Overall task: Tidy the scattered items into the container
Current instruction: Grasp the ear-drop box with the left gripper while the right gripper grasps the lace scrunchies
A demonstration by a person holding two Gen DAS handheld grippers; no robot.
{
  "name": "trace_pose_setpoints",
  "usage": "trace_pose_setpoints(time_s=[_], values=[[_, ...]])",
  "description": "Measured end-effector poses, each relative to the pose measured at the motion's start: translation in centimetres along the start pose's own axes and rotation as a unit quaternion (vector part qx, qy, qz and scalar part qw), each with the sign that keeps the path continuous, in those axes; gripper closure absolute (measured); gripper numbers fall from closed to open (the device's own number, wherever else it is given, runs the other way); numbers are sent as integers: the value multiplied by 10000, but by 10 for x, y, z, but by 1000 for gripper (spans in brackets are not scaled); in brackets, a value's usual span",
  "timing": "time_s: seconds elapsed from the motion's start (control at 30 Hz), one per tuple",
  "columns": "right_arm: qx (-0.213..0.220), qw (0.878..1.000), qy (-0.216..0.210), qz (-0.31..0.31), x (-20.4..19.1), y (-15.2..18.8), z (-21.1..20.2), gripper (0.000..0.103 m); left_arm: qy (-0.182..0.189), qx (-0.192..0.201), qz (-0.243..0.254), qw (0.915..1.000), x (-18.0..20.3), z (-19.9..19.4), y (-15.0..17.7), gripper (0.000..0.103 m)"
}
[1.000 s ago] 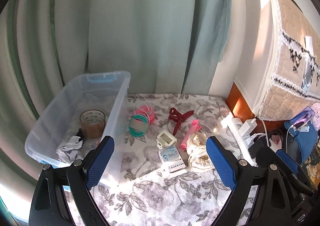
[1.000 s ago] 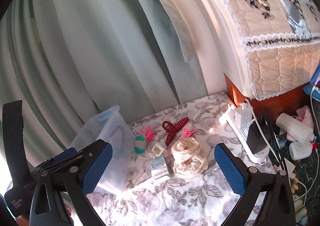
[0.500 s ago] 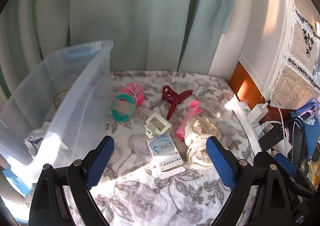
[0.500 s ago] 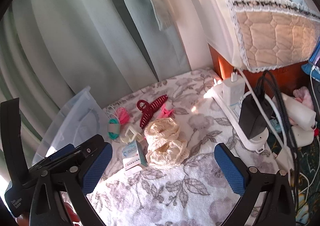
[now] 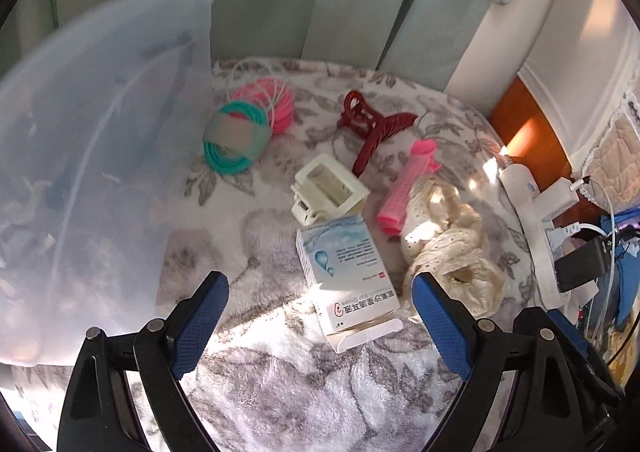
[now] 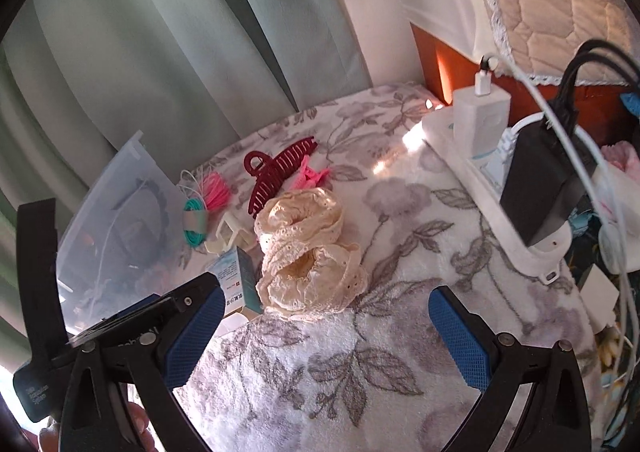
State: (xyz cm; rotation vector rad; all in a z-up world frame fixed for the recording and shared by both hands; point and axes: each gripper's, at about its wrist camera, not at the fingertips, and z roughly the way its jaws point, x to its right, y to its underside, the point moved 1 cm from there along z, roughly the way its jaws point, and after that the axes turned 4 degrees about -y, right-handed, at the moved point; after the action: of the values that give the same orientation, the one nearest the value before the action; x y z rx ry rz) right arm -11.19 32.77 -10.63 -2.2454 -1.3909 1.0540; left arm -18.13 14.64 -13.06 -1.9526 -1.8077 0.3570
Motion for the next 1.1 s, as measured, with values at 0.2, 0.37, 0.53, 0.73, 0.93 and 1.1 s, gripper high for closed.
trace_pose_setpoints(time_s=[0.2,0.37,0.53,0.73,0.93,1.1], values=[[-102,9999,-58,55,1,-1,15,0,14,-161,-85,9998,-2,18,-2,11],[-9,9995,-97,291,9,-6,25,0,149,-270,-223,9993,-1,29,-7,11],[53,9987,-192,465,17,-12,30,0,325,-246,-160,9990,6,33,-10,15],[-20,9991,-212,357,16,-15,38,0,259,-332,52,9991,14,45,-8,31],[-204,9989,-294,291,10,-14,55,0,29,-281,172,9995,9,45,-10,53],[-299,9987,-379,179,3,-14,68,0,30,-264,143,9995,1,46,-9,55]])
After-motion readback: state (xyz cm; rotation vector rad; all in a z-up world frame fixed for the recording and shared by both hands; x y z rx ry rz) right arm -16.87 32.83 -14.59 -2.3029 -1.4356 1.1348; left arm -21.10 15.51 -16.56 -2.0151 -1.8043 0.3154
